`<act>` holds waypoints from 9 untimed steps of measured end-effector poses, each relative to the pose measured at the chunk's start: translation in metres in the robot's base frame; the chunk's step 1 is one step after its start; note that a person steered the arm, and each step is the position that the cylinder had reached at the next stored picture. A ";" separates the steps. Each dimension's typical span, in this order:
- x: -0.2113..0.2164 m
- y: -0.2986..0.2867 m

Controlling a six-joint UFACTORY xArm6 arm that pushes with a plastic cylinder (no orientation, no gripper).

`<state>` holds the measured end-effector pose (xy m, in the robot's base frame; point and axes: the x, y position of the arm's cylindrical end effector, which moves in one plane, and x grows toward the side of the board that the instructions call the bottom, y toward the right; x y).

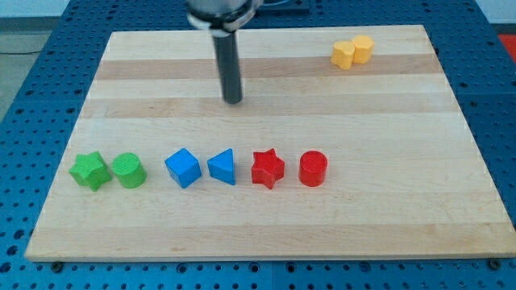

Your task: Separate the yellow heart from the yellow hexagon

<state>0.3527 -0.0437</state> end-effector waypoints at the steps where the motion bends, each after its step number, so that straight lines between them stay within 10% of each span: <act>1: -0.061 0.049; 4: -0.126 0.190; 9: -0.054 0.122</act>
<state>0.2990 0.0786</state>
